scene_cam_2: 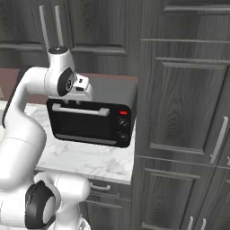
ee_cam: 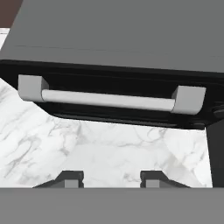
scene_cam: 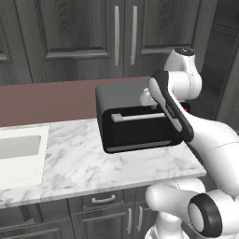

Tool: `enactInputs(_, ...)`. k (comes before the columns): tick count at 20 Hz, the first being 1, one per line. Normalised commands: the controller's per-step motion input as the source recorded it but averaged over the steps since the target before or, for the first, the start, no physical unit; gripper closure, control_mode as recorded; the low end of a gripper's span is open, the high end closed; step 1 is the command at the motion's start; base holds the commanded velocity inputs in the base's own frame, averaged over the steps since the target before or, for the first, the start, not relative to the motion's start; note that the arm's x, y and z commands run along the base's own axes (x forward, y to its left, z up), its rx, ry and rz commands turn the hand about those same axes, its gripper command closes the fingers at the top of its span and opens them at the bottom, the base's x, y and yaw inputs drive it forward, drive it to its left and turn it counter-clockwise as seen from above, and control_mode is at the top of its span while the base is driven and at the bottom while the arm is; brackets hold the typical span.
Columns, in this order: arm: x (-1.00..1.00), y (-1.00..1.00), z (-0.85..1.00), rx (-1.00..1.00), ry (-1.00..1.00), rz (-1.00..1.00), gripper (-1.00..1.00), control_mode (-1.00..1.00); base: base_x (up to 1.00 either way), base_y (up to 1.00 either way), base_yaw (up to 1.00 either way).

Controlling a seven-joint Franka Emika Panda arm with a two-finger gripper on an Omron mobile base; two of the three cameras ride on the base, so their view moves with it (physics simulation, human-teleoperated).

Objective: Get the candle and the liquor from the cabinet and move them to the dining counter.

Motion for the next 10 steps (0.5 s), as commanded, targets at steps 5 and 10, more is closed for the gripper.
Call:
enactInputs(5, 0.00, 0.10, 0.13, 0.00, -0.17, 0.00, -1.00, -1.00, 0.00, 0.00, 0.00)
enactInputs(10, -0.11, 0.17, 0.41, 0.00, -0.42, 0.06, -1.00, -1.00, 0.00, 0.00, 0.00)
